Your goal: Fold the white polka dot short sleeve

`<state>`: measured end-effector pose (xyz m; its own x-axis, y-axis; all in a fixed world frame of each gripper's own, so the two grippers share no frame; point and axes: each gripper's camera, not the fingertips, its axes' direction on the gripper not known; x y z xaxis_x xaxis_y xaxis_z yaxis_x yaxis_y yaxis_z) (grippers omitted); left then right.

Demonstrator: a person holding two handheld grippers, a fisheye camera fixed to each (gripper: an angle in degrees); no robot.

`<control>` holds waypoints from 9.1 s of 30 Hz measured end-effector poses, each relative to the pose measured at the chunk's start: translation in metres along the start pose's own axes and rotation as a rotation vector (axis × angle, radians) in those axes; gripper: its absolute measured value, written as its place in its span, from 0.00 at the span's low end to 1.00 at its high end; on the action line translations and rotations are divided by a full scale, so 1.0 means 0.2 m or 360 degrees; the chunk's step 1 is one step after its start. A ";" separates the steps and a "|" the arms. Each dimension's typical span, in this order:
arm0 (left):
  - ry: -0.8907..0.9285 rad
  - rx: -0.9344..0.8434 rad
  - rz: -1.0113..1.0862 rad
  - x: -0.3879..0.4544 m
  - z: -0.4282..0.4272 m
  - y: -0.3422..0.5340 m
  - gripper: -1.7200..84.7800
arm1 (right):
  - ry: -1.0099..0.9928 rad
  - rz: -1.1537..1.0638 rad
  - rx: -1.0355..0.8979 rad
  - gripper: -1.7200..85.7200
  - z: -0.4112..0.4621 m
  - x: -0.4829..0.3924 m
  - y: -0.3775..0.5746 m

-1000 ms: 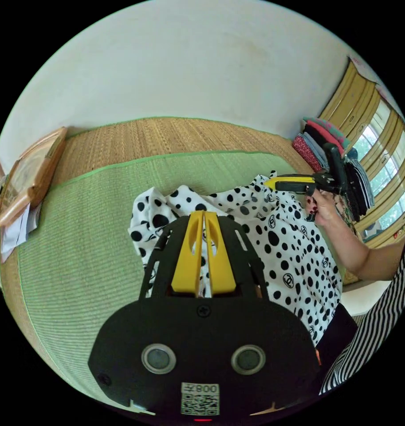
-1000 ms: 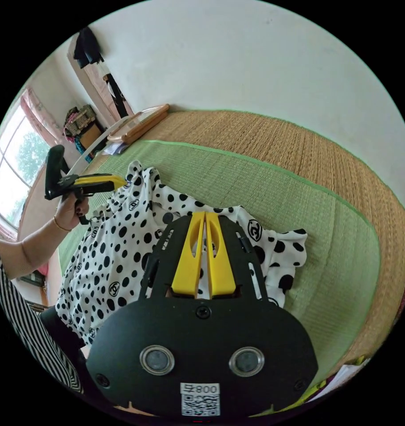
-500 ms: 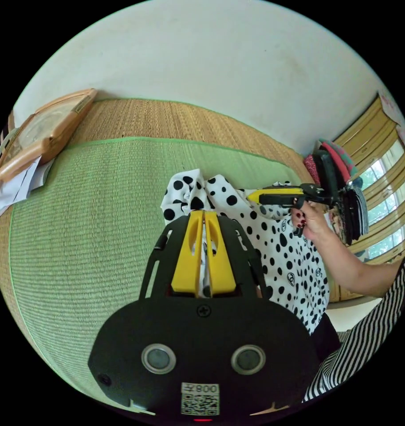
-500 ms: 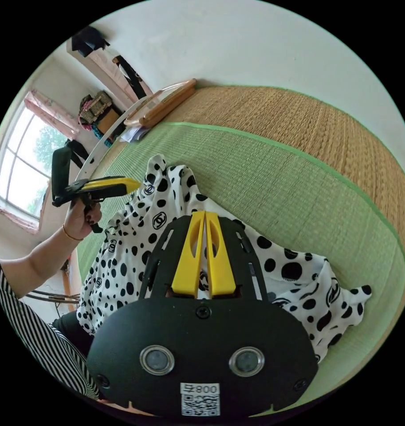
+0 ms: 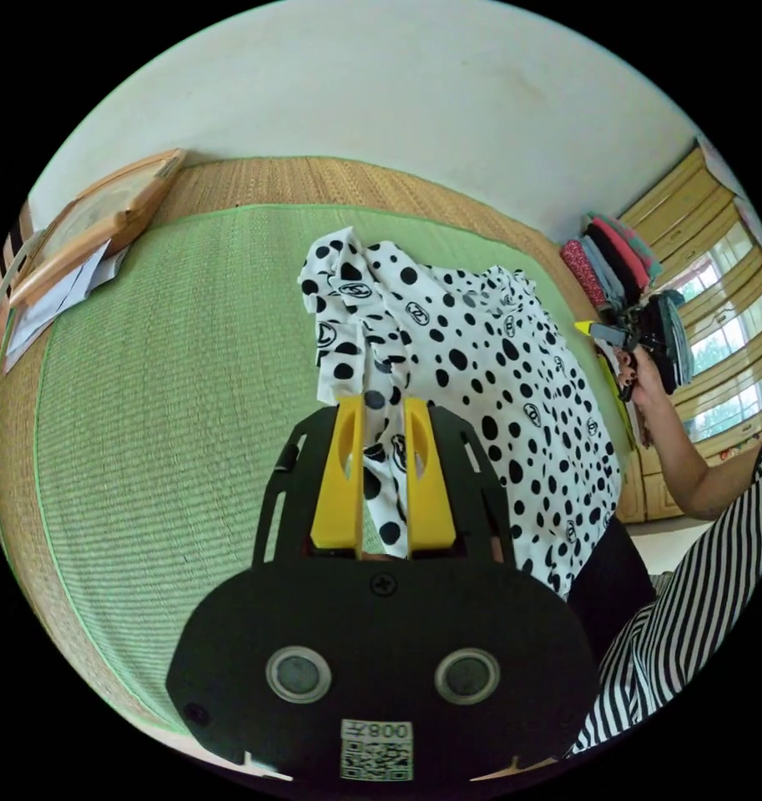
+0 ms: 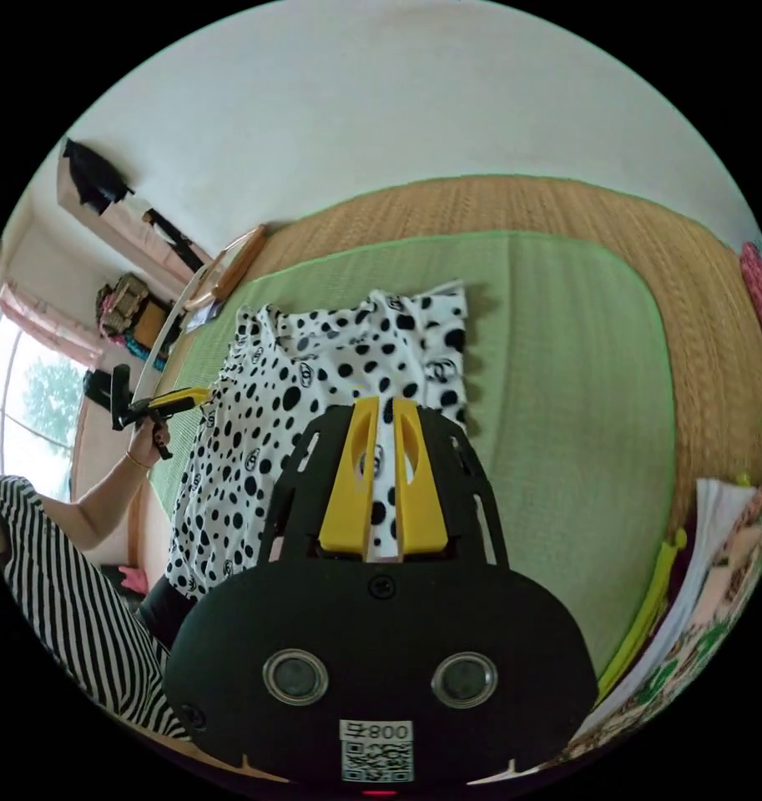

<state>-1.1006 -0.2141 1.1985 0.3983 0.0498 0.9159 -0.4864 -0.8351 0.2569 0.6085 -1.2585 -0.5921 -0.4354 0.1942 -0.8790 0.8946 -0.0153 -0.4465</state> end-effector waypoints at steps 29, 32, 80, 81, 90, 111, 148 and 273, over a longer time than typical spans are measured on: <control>0.0521 0.0108 -0.0532 -0.74 -0.03 0.58 0.05 | 0.0257 0.0274 -0.0220 0.08 0.04 0.04 0.57; 0.0543 0.0219 -0.0570 -0.76 -0.11 0.64 0.08 | 0.0268 0.0273 -0.0258 0.08 0.02 0.04 0.58; 0.0397 -0.0082 -0.0627 -0.45 -0.03 1.50 0.04 | 0.0168 0.0419 -0.0408 0.08 -0.07 -0.01 1.61; 0.0453 -0.0085 -0.0627 -0.46 -0.02 1.52 0.05 | 0.0183 0.0418 -0.0418 0.08 -0.06 -0.01 1.64; 0.0214 -0.0346 -0.0451 -0.32 0.18 1.56 0.04 | 0.0172 0.0451 -0.0434 0.08 -0.05 0.03 1.74; 0.0407 -0.0078 -0.0626 -0.55 0.00 1.88 0.02 | 0.0180 0.0423 -0.0445 0.08 -0.01 0.11 1.81; 0.0671 -0.0101 -0.0967 -0.77 0.21 2.67 0.09 | 0.0009 0.0648 -0.0460 0.09 0.05 0.42 2.31; 0.1597 0.0205 -0.0705 -0.85 -0.33 2.95 0.04 | -0.1228 0.0206 0.0057 0.02 -1.18 0.44 2.85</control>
<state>-1.5072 -0.6794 1.2148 -0.3231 0.7319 0.6000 -0.3487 -0.6814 0.6435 1.1033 -1.0195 -0.8847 -0.2860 -0.5478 -0.7862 0.9450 -0.0254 -0.3260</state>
